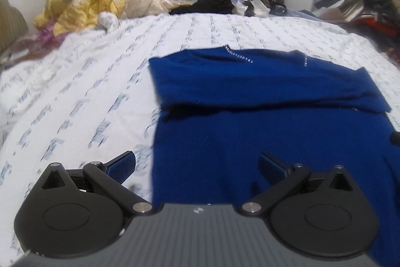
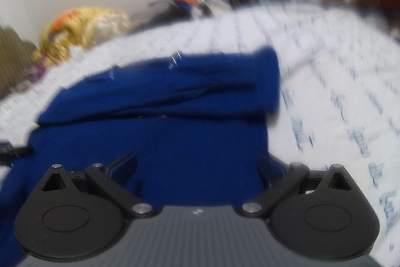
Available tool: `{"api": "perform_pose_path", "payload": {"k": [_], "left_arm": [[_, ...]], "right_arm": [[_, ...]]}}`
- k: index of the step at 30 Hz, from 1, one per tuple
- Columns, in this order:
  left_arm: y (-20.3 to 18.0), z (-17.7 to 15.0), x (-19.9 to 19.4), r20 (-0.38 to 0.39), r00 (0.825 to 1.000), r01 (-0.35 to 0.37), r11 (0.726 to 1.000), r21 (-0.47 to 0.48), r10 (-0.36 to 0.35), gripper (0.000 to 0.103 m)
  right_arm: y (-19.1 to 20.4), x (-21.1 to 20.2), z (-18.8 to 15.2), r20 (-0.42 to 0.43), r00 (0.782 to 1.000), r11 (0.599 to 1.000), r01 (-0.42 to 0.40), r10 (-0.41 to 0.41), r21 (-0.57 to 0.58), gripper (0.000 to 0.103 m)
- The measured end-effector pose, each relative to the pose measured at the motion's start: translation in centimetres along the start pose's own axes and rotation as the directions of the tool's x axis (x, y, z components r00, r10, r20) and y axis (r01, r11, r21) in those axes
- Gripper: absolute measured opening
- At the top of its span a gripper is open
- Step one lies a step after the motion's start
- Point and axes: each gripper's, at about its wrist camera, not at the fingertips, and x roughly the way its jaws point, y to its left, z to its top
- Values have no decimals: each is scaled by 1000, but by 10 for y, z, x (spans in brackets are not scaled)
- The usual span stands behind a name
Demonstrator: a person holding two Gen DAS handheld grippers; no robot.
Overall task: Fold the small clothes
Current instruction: 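Move both tools to the hem edge of the folded blue sweater, then close both tools on the sweater hem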
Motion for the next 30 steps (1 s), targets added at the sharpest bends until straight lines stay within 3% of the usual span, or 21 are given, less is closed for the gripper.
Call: {"api": "perform_pose_path", "payload": {"k": [4, 7, 12, 14, 17, 19, 20, 22, 23, 24, 27, 28, 29, 30], "left_arm": [[33, -8, -15, -36, 996, 81, 996, -42, -82, 103], [52, -14, -20, -69, 983, 167, 983, -78, -172, 101], [70, -25, -15, -134, 955, 250, 960, -126, -266, 80], [73, -27, -18, -130, 949, 272, 954, -127, -288, 73], [74, -30, -20, -138, 926, 334, 932, -142, -353, 64], [71, -33, -21, -140, 917, 357, 925, -133, -374, 63], [69, -34, -22, -140, 914, 365, 923, -123, -380, 61], [63, -37, -24, -145, 909, 378, 920, -104, -390, 55], [59, -38, -25, -148, 908, 383, 919, -93, -393, 45], [56, -39, -25, -153, 908, 382, 920, -83, -391, 32], [48, -40, -23, -160, 923, 349, 936, -42, -351, 5], [46, -39, -23, -160, 928, 336, 941, -36, -338, 4], [46, -39, -23, -160, 929, 332, 943, -38, -334, 3], [45, -38, -24, -160, 931, 327, 944, -42, -330, 3]], "right_arm": [[-9, -24, -5, -22, 1000, 999, -20, 19, -49, 103], [-15, -43, -10, -38, 998, 996, -59, 57, -68, 103], [-25, -67, -20, -69, 989, 990, -134, 131, -40, 103], [-29, -73, -25, -83, 988, 991, -130, 126, -35, 102], [-34, -80, -34, -92, 992, 995, -92, 88, -43, 102], [-35, -81, -39, -104, 991, 995, -88, 83, -40, 97], [-36, -81, -42, -112, 990, 995, -95, 91, -34, 90], [-32, -80, -46, -108, 990, 994, -99, 93, -48, 86], [-28, -80, -47, -111, 989, 992, -108, 101, -63, 78], [-24, -80, -48, -117, 986, 989, -126, 117, -72, 62], [-18, -75, -50, -130, 980, 986, -157, 148, -64, 30], [-14, -73, -50, -125, 983, 987, -146, 137, -65, 28], [-13, -72, -50, -123, 984, 989, -139, 132, -55, 21], [-14, -71, -49, -121, 984, 990, -135, 129, -38, 7]]}}
